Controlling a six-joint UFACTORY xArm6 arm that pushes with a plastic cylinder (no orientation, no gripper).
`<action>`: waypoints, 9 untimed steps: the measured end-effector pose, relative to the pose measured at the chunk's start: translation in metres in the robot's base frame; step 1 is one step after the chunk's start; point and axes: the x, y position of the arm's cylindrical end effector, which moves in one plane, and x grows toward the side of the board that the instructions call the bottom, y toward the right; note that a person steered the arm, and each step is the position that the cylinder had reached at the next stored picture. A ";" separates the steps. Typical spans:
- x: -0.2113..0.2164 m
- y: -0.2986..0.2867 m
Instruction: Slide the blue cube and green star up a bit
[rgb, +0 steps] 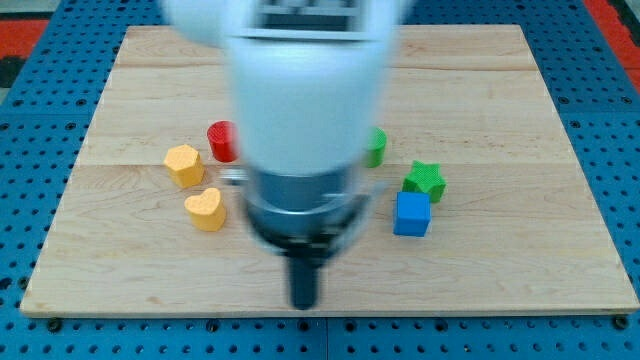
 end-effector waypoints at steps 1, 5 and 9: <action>-0.004 -0.075; 0.012 0.000; -0.055 0.163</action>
